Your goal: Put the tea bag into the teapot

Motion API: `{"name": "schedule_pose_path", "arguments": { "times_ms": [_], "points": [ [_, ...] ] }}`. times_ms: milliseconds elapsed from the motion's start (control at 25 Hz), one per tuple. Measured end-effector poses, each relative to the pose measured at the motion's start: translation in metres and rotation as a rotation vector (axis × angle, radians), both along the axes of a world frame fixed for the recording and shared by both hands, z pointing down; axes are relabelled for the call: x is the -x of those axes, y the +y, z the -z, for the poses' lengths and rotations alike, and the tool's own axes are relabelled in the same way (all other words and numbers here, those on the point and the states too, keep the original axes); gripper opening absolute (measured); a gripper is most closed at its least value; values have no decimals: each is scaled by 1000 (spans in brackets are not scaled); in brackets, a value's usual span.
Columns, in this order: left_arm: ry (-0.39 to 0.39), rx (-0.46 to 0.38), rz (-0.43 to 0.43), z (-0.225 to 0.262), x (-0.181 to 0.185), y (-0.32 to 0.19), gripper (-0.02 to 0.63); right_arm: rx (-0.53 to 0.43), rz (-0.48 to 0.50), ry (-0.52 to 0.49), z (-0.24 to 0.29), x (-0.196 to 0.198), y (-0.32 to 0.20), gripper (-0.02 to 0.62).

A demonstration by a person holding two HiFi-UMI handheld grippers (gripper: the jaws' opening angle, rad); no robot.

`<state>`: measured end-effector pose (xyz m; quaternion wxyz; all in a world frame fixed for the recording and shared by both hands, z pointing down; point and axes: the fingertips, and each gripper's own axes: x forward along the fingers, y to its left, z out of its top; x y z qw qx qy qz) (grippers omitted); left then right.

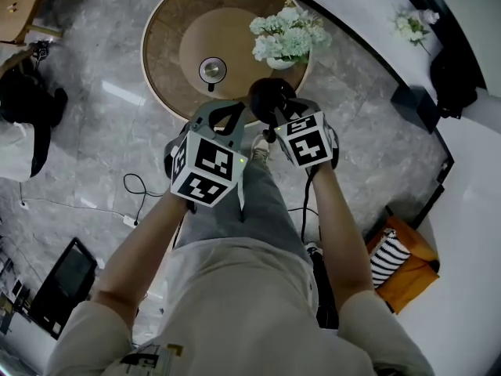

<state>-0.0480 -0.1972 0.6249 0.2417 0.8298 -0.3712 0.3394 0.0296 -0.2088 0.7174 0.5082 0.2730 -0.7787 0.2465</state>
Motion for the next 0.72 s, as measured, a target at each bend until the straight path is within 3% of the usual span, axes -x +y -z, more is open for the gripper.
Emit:
{"name": "schedule_pose_path", "arguments": {
  "times_ms": [400,720],
  "points": [
    [-10,-131,55,72,23,-28,9,-176,-52,-96,102,1,-30,32],
    [8,-247,97,155,28,-35,9,-366,-77,-176,217,-2,-43,23]
  ]
}}
